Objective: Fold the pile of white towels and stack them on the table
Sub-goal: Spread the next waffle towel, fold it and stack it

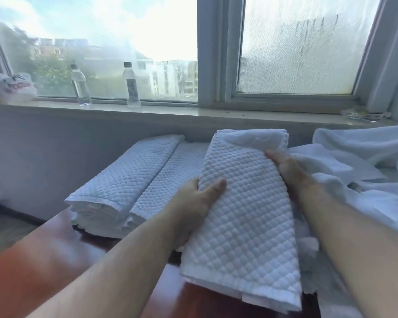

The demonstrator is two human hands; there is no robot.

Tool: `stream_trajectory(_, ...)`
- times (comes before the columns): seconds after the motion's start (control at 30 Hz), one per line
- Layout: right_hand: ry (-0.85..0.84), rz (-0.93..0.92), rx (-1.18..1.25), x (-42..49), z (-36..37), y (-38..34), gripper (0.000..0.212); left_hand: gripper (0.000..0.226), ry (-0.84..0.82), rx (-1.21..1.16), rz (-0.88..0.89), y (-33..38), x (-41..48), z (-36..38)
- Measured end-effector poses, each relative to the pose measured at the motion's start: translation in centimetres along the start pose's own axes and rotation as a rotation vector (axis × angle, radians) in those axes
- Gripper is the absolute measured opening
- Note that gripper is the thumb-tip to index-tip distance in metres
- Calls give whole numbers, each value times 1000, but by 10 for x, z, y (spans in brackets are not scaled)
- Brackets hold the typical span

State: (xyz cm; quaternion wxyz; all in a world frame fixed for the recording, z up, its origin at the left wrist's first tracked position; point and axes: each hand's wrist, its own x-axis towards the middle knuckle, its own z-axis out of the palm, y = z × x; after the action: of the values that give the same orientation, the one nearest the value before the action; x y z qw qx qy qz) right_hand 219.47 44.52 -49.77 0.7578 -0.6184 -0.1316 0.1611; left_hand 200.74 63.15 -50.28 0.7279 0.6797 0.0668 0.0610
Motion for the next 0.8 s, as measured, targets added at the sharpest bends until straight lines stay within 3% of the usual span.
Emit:
stream_trajectory(0.17,168,-72,-77,7,-37,-27,38,34,-50,-3,-45,2,29,35)
stream_trajectory(0.37,177,-57,9,28,-28,-33,32,19,39,30,-23,18,51,35)
stream_trajectory(0.47,63,118,-29,24,-26,-4,51,52,76,268,-92,-1,54,30)
stream_trajectory(0.53,-41,188,-86,22,-31,12,46,68,74,364,-157,-13,56,28)
stream_trajectory(0.67,191,169,-262,37,-39,10,40,67,78,322,-73,-13,56,30)
stream_trajectory(0.8,281,98,-287,53,-44,-2,41,86,53,263,-79,-9,60,36)
